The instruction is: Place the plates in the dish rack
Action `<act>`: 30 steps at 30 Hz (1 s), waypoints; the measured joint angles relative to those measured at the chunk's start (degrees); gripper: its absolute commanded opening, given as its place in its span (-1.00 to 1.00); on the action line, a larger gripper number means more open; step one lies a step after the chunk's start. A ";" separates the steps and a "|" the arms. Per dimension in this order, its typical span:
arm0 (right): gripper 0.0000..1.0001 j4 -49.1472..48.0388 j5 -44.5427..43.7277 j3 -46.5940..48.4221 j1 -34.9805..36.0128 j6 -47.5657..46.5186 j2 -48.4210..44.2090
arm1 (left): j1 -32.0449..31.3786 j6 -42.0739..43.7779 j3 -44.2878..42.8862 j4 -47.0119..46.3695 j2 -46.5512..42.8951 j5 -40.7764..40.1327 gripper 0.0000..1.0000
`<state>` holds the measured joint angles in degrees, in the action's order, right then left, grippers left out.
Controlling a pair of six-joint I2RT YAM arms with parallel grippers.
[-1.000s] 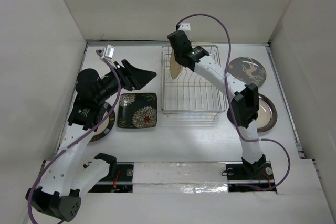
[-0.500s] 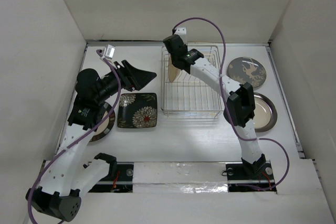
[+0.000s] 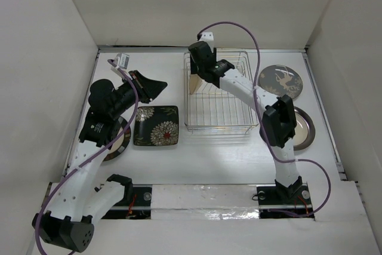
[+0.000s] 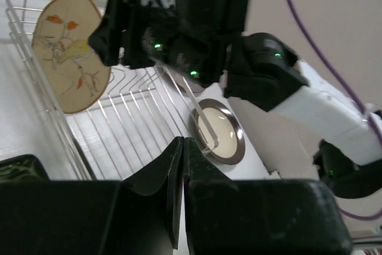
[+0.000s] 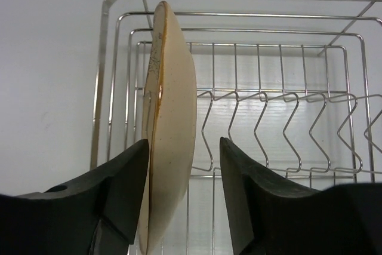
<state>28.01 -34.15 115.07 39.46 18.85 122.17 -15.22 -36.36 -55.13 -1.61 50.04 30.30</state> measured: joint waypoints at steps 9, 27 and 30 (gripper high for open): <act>0.63 -8.98 11.19 -10.29 0.02 -0.83 -15.50 | 0.28 2.60 3.39 1.66 -2.69 -8.83 -1.00; -0.45 -28.87 26.71 -60.17 2.97 1.46 -54.01 | 0.33 -2.08 16.76 20.57 -5.95 -18.43 0.15; -0.20 -28.92 28.24 -62.73 2.99 1.29 -56.61 | 0.33 -5.79 17.94 26.47 -11.39 -21.84 0.22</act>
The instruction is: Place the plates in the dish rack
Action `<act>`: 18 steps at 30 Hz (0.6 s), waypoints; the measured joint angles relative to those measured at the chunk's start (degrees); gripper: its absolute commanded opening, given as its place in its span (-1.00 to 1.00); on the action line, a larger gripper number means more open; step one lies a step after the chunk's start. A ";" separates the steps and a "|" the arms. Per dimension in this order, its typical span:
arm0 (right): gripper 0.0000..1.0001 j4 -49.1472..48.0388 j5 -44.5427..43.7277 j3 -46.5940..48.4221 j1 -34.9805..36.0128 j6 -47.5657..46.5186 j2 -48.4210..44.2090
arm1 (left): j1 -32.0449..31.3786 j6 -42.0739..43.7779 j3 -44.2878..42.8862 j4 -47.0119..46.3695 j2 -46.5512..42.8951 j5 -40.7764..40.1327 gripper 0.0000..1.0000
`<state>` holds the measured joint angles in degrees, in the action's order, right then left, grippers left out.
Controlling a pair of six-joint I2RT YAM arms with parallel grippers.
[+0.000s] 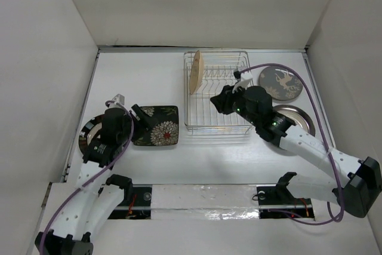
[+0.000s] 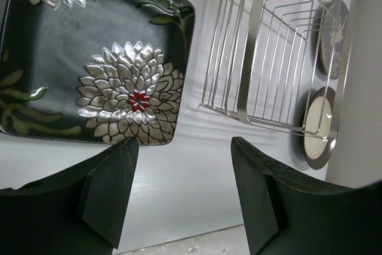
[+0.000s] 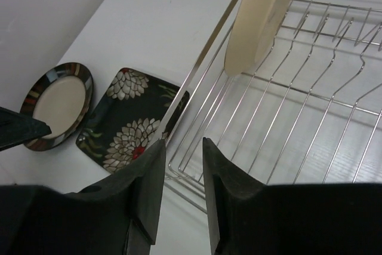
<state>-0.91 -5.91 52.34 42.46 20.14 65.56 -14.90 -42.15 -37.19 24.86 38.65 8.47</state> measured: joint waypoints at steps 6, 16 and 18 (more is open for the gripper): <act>-0.01 -0.02 2.64 -2.34 0.00 -0.96 -4.61 | 0.00 -5.86 5.60 1.88 -0.83 0.31 0.33; -0.01 -0.70 5.92 -3.50 -0.09 -1.36 -7.82 | -0.33 -9.42 10.99 2.19 9.44 0.55 0.49; -0.01 -0.68 6.56 -3.74 -0.09 -1.36 -7.82 | -1.14 -10.56 12.59 -0.44 11.13 0.63 0.48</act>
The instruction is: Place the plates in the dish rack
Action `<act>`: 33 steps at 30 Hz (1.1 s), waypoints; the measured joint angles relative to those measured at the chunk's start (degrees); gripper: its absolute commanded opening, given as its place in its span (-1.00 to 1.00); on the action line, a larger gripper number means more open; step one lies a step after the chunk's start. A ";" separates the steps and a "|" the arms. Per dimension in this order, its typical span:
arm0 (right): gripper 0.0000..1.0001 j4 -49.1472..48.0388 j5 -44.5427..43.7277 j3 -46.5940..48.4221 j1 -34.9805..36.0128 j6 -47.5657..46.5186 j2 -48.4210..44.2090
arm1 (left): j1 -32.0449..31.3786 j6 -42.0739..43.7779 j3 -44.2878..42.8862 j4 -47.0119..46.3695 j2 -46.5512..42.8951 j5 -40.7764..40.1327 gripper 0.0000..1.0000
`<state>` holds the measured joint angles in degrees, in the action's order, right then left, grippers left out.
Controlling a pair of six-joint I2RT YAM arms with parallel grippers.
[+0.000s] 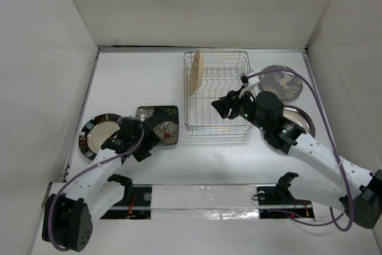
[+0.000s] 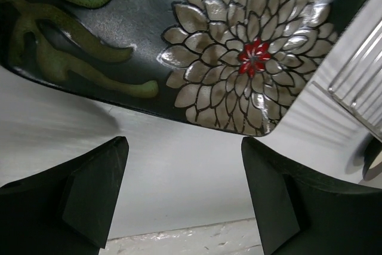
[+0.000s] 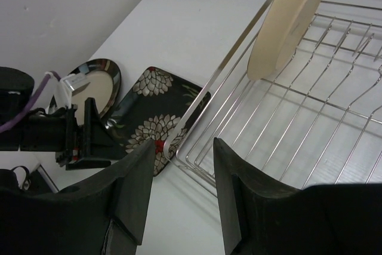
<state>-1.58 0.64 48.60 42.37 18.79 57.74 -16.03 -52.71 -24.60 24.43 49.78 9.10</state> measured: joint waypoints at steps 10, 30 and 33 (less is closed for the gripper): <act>-0.01 -0.15 1.75 -0.66 -0.42 0.00 0.00 | -0.79 -3.17 0.81 -13.09 10.10 -0.90 0.45; -0.01 -0.63 3.21 -1.86 -0.42 0.02 0.79 | 8.00 -0.35 -10.56 -28.04 29.35 -10.67 0.24; -0.01 -0.63 3.28 -2.01 -0.42 0.02 0.79 | 8.94 0.20 -11.50 -29.75 31.34 -10.86 0.21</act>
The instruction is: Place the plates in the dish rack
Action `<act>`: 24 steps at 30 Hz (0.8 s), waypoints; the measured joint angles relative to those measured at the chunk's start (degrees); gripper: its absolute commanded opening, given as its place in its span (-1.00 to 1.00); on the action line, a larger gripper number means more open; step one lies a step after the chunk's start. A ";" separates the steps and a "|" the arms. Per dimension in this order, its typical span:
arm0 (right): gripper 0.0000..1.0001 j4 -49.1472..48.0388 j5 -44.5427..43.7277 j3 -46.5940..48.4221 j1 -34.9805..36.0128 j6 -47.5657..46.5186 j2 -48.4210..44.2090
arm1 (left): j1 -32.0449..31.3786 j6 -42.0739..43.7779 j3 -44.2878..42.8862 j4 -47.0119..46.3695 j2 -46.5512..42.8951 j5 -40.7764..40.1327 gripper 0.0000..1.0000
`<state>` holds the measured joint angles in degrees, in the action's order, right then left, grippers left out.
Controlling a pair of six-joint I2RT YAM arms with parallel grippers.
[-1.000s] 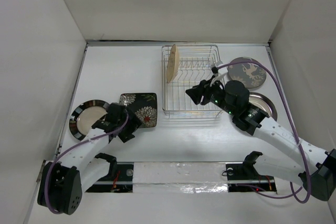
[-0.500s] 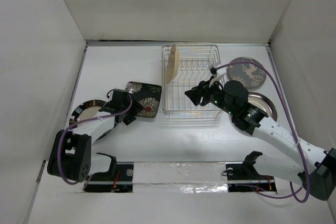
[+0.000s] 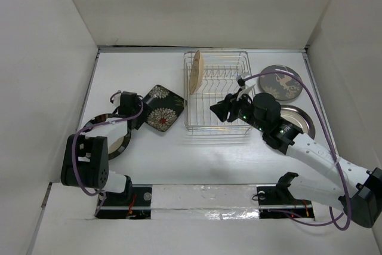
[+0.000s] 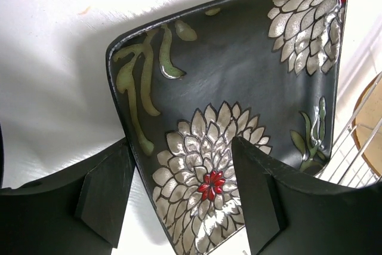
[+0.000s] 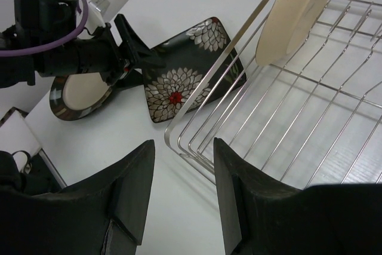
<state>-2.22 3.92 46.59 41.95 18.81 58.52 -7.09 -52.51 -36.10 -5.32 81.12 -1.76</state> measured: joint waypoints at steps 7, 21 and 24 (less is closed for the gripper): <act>-0.01 -0.04 0.24 -0.28 0.00 0.00 -0.02 | 0.02 0.37 2.45 -1.88 -0.52 2.58 0.11; 0.00 -0.83 0.63 -0.57 0.00 0.02 -0.76 | -1.97 -2.14 6.51 -8.31 -0.46 4.74 -0.20; -0.01 -0.85 0.63 -0.59 0.00 0.02 -1.66 | -1.97 -2.29 6.51 -8.37 -0.39 3.72 -0.55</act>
<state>-3.07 4.56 46.00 41.95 18.83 56.86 -9.06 -54.81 -29.58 -13.69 80.73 1.96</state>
